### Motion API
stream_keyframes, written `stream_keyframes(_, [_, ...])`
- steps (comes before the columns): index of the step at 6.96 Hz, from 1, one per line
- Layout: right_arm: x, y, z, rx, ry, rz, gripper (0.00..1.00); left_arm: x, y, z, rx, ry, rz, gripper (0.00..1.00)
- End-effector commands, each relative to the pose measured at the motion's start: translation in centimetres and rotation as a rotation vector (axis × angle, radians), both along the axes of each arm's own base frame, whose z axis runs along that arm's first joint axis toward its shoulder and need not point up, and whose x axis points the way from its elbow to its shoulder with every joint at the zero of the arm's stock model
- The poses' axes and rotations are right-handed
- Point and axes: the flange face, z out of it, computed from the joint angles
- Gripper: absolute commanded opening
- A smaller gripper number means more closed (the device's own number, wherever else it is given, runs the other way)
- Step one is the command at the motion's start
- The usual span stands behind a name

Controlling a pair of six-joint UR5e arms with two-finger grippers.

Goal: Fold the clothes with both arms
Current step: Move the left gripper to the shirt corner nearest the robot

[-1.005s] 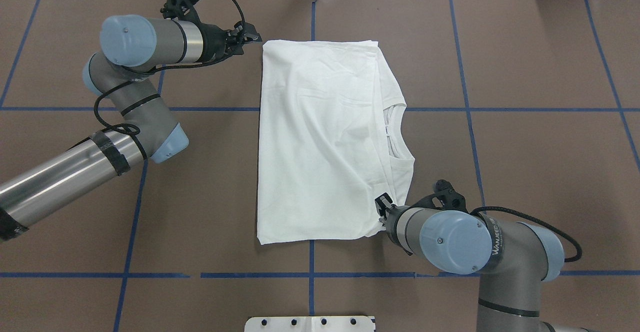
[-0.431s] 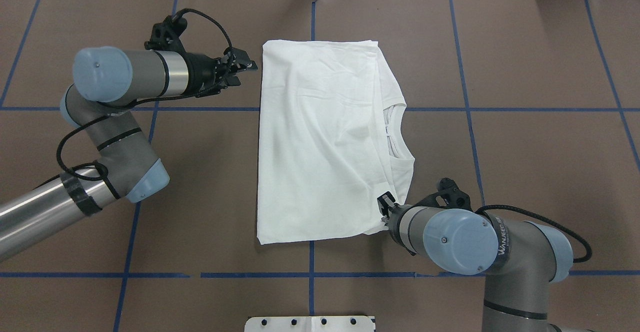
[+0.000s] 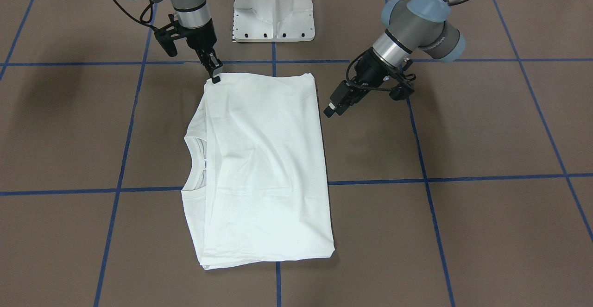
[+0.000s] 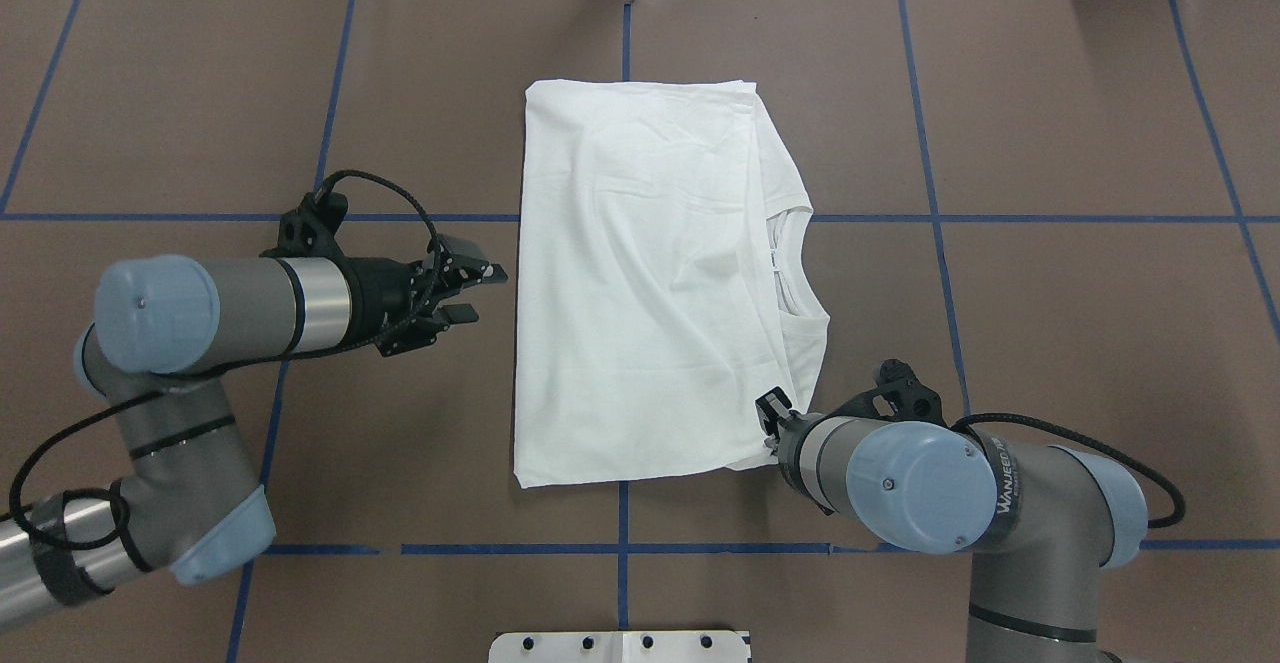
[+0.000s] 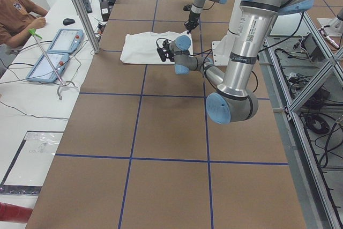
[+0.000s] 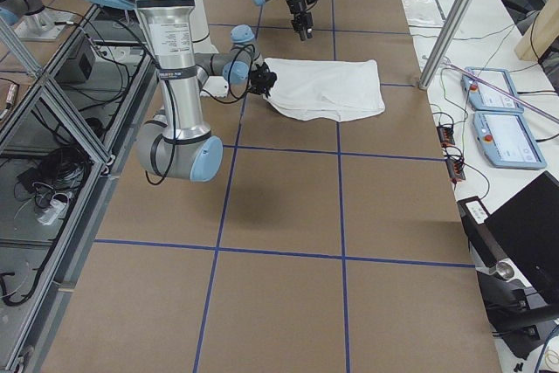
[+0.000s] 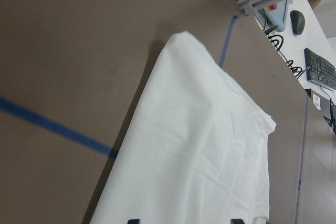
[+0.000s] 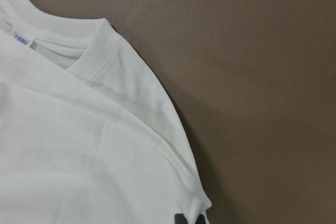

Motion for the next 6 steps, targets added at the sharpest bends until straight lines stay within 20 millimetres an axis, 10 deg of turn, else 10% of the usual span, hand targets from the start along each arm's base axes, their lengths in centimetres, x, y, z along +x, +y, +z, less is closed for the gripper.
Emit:
stream_keyframes(1, [0.0, 0.1, -0.4, 0.001, -0.008, -0.003, 0.00, 5.6, 8.9, -0.3, -0.121, -0.151, 0.021, 0.64])
stream_keyframes(3, [0.1, 0.1, -0.4, 0.001, -0.008, -0.001, 0.00, 8.4, 13.2, 0.0, -0.153, -0.159, 0.057, 0.63])
stream_keyframes(5, [0.1, 0.1, -0.5, 0.002, -0.010, -0.001, 0.00, 8.8, 13.4, -0.1, -0.155, -0.162, 0.061, 0.56])
stream_keyframes(6, [0.1, 0.1, -0.5, 0.002, -0.011, -0.001, 0.00, 8.8, 13.4, -0.3, -0.170, -0.152, 0.057, 0.22])
